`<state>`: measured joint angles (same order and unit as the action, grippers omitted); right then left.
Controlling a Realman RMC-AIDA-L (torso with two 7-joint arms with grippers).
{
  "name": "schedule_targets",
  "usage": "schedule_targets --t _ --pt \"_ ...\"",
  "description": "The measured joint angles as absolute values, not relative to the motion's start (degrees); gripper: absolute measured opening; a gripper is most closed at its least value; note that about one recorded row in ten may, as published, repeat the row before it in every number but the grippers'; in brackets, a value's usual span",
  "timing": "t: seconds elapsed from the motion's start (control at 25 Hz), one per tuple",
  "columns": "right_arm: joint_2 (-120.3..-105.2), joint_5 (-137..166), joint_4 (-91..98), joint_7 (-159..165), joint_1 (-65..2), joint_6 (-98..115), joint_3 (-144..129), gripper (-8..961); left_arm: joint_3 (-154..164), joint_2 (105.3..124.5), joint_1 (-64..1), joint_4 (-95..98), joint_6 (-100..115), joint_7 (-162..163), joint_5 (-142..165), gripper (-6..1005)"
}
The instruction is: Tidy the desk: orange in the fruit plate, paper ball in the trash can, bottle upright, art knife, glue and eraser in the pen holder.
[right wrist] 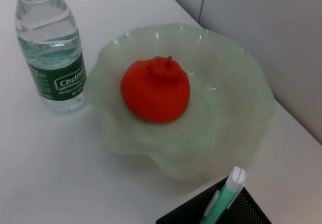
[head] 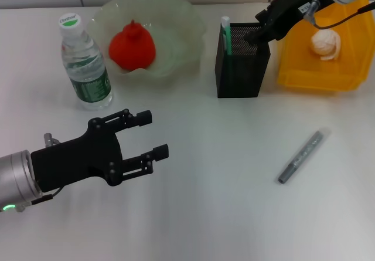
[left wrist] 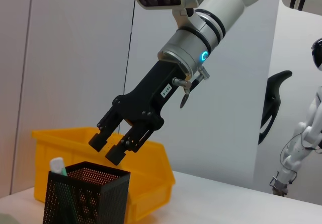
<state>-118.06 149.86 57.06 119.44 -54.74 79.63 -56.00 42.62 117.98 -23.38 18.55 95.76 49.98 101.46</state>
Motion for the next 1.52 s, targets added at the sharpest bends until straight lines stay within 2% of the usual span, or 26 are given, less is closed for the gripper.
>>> schedule_targets --t 0.2,0.28,0.32,0.36,0.4,0.44,0.48,0.64,1.04,1.32,1.44,1.52 --pt "-118.10 144.80 59.01 118.95 -53.54 79.88 -55.41 586 42.62 117.95 -23.38 18.55 95.81 50.01 101.41 739" --pt "-117.54 139.29 60.71 117.88 -52.31 81.34 -55.30 657 42.68 117.95 -23.38 18.54 95.81 50.01 101.41 739" --pt "-116.42 133.40 62.79 116.04 -50.84 85.00 -55.30 692 42.72 117.95 -23.38 18.55 95.81 50.01 101.41 739" --pt "-116.42 133.40 62.79 116.04 -50.84 85.00 -55.30 692 42.76 117.97 -23.38 18.54 95.81 50.01 101.41 739" --pt "-115.72 131.12 63.53 115.07 -50.32 87.11 -55.29 692 42.78 117.98 -23.38 18.55 95.81 50.01 101.41 738" --pt "-114.92 129.10 64.05 113.78 -49.94 89.95 -55.28 692 42.79 117.99 -23.38 18.54 95.81 50.01 101.41 738" --pt "-113.43 126.93 64.29 110.67 -49.76 96.39 -55.28 692 42.78 118.00 -23.38 18.55 95.81 50.01 101.41 738" --pt "-112.53 128.57 64.31 107.03 -50.01 102.73 -55.32 691 42.74 118.01 -23.38 18.59 95.81 50.01 101.41 738" --pt "-112.61 135.47 64.28 106.39 -50.15 106.50 -55.36 691 42.62 118.14 -23.60 18.63 95.46 50.01 101.43 738" --pt "-113.11 138.51 64.66 122.96 -52.21 107.61 -56.99 690 42.25 118.13 -24.28 18.64 95.60 50.30 101.43 738" --pt "-113.50 142.69 64.55 131.90 -53.61 107.98 -59.86 690 42.26 118.19 -24.75 18.50 95.59 50.32 101.43 739" --pt "-114.28 147.52 64.25 138.56 -54.50 108.15 -63.10 690 42.35 118.29 -24.91 18.51 95.63 50.24 101.42 739"
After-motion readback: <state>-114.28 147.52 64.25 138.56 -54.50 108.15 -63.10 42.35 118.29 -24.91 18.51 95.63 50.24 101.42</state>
